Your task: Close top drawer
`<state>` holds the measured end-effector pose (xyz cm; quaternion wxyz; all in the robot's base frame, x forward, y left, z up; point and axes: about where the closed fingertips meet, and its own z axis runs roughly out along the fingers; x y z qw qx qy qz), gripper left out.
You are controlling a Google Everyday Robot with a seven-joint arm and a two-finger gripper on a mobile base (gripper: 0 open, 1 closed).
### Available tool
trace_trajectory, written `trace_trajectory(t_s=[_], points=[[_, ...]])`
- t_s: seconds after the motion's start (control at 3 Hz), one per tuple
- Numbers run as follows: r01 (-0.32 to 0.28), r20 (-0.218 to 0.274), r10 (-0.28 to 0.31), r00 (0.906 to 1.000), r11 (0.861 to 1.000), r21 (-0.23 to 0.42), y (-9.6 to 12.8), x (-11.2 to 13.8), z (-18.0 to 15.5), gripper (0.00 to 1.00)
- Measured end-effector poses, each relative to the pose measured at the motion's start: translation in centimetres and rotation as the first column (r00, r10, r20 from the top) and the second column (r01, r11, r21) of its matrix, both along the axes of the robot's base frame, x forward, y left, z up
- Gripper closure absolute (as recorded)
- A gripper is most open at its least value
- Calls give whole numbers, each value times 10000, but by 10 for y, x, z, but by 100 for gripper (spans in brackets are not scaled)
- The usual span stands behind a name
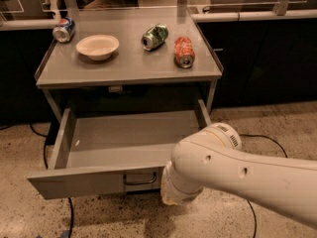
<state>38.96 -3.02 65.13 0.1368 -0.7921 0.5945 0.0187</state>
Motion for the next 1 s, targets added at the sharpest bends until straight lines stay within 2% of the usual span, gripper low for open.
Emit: trace_trajectory(t_s=[0.33, 0.67, 1.0], points=[[479, 209, -479, 9986, 9988, 29, -2, 2, 2, 100], [1401, 167, -1428, 9896, 9837, 1128, -8, 19, 4, 100], [2179, -530, -2114, 9760, 9396, 2640, -20, 19, 8, 100]])
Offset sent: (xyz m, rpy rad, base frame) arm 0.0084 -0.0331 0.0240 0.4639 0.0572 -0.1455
